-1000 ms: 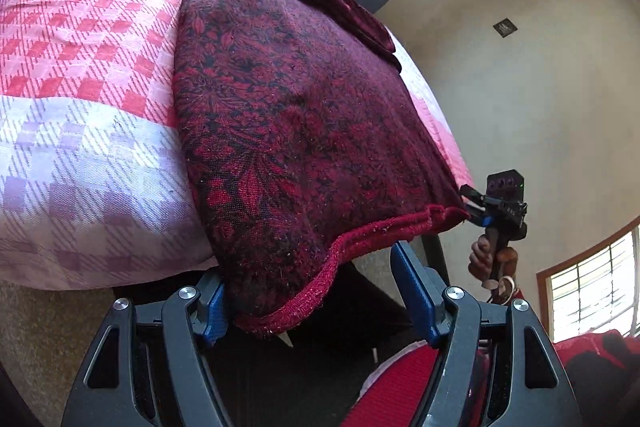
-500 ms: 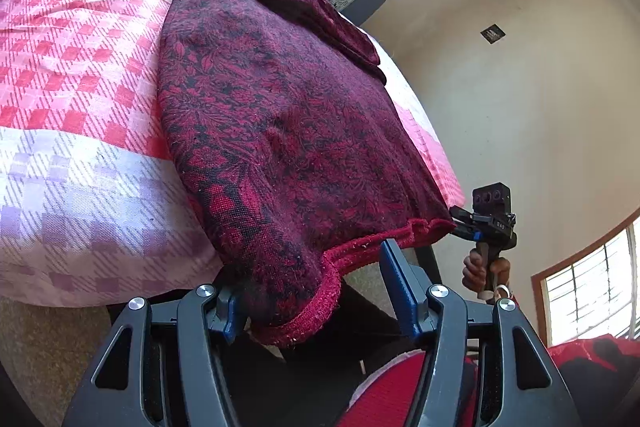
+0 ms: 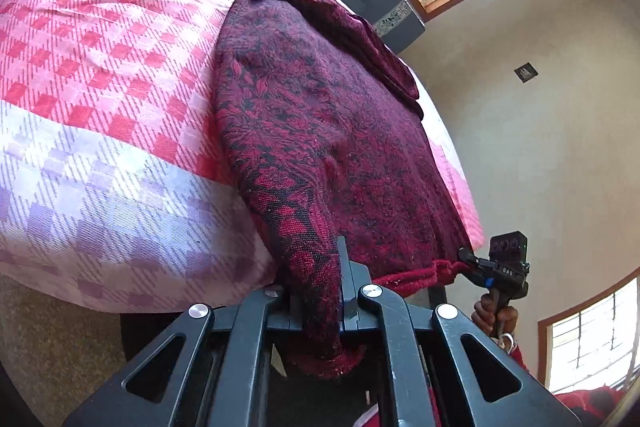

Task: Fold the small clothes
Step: 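Lift the hem with the left tool toward the collar while the right tool grips the hem too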

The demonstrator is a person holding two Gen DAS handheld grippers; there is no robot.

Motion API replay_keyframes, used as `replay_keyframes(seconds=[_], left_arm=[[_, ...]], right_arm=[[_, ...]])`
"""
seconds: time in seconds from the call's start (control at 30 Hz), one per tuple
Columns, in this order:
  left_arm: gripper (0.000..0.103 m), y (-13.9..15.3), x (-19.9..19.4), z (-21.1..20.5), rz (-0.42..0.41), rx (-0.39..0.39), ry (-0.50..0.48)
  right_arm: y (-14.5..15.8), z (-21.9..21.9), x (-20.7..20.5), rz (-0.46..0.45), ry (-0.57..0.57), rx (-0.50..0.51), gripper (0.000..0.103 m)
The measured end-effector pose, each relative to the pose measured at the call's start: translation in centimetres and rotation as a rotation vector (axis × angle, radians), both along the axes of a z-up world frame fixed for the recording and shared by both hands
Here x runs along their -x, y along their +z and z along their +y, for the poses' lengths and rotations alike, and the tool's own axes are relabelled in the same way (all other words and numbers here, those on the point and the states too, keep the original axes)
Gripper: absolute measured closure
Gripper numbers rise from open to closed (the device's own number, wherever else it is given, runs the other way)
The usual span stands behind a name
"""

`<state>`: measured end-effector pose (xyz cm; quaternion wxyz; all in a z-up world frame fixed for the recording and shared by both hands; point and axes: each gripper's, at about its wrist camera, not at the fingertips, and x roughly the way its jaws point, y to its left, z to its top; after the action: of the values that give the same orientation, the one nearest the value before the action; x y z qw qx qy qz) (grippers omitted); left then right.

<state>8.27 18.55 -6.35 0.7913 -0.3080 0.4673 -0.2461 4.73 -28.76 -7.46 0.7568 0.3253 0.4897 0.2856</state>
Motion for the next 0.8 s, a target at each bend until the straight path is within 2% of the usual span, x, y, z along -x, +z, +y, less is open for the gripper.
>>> replay_keyframes(seconds=[0.1,0.2,0.37,0.6,0.8], left_arm=[[0.094,1.6,0.2,-0.1,-0.048,0.002,0.027],[0.094,4.0,0.2,-0.2,-0.135,0.005,0.045],[0.094,7.8,-1.0,-1.0,-0.241,-0.043,0.048],[0.094,11.3,-4.7,-1.0,-0.299,-0.091,0.057],[0.094,13.5,-10.0,-0.2,-0.329,-0.131,0.099]], right_arm=[[1.1,-0.2,0.4,-0.037,-0.012,-0.063,0.091],[2.6,-0.3,-0.1,-0.073,-0.026,-0.113,0.091],[5.8,-0.5,-1.1,-0.148,-0.045,-0.149,0.091],[10.1,-1.7,-5.1,-0.218,-0.098,-0.136,0.092],[12.9,-2.2,-11.2,-0.234,-0.140,-0.124,0.092]])
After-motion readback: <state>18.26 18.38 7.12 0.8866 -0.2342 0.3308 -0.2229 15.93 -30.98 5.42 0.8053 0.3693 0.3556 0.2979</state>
